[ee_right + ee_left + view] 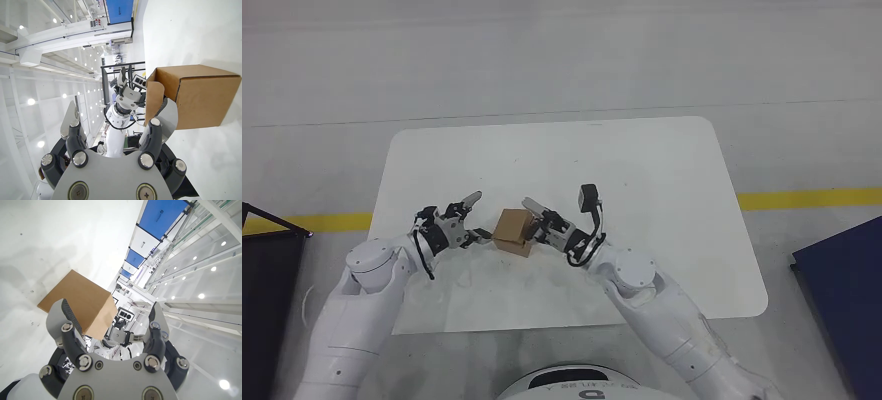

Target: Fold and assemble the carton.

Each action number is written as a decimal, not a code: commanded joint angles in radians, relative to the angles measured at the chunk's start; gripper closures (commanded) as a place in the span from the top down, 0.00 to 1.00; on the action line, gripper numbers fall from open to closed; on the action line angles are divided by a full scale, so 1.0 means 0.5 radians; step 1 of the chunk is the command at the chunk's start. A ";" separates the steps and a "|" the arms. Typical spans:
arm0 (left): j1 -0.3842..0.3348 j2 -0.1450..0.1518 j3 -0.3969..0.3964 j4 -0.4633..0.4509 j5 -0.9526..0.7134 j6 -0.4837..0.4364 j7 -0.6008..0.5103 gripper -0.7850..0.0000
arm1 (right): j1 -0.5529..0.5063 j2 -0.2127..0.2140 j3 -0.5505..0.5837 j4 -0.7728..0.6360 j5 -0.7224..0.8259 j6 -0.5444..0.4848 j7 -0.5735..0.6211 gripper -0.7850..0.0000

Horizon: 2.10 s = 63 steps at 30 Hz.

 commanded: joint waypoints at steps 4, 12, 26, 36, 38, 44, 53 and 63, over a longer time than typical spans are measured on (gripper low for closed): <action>-0.036 -0.003 0.050 0.018 0.024 0.017 -0.018 1.00 | 0.025 -0.005 -0.017 0.028 0.010 -0.008 -0.002 0.90; -0.066 0.001 0.077 0.037 0.072 0.007 -0.054 1.00 | 0.049 -0.010 -0.026 0.074 0.013 -0.011 -0.028 0.90; -0.152 0.054 0.191 0.007 0.564 0.061 -0.374 1.00 | 0.042 -0.004 -0.010 0.061 0.010 0.009 -0.033 0.90; -0.207 0.062 0.232 0.029 0.608 0.079 -0.398 1.00 | 0.019 0.010 0.027 -0.030 -0.079 0.030 -0.079 0.91; -0.219 0.062 0.243 0.038 0.614 0.079 -0.403 1.00 | 0.006 0.014 0.040 -0.052 -0.088 0.041 -0.089 0.91; -0.239 0.064 0.267 0.054 0.616 0.071 -0.403 1.00 | -0.010 0.020 0.051 -0.078 -0.102 0.058 -0.096 0.91; -0.258 0.068 0.289 0.076 0.615 0.066 -0.408 0.96 | 0.025 0.010 -0.008 -0.049 -0.111 0.081 -0.080 0.90; -0.277 0.072 0.313 0.085 0.616 0.071 -0.412 1.00 | 0.065 -0.001 -0.045 0.007 -0.110 0.099 -0.094 0.90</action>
